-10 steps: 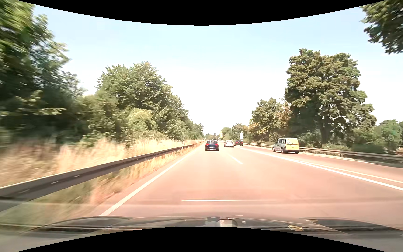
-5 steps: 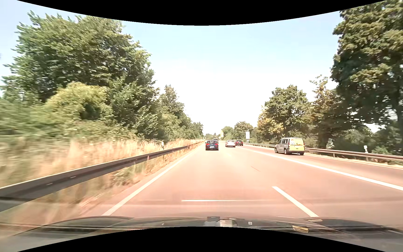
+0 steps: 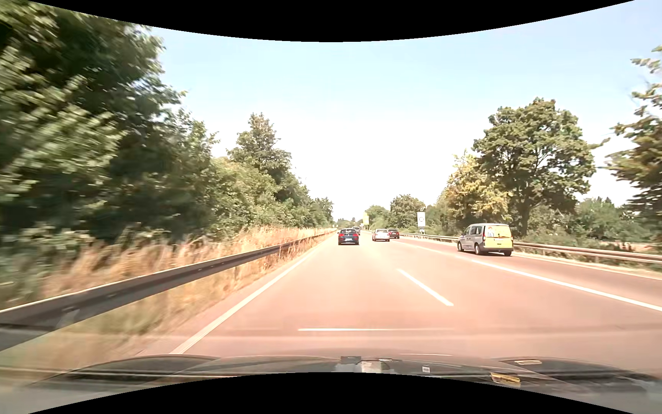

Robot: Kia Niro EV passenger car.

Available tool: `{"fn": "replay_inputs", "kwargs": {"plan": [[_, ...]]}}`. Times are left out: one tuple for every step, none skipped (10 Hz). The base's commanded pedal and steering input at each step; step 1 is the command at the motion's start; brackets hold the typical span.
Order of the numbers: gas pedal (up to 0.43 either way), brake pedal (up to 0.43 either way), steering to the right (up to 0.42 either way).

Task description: Follow the waypoints while adhering to traffic rules and regulations

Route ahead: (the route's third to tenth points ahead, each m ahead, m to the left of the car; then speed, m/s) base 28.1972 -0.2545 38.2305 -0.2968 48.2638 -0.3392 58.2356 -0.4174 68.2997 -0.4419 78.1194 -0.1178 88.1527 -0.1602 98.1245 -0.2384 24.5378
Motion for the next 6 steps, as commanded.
{"fn": "replay_inputs", "kwargs": {"plan": [[0.248,0.0,0.0],[0.248,0.0,0.0],[0.248,0.0,0.0],[0.26,0.0,0.0],[0.268,0.0,0.0],[0.28,0.0,0.0]]}}
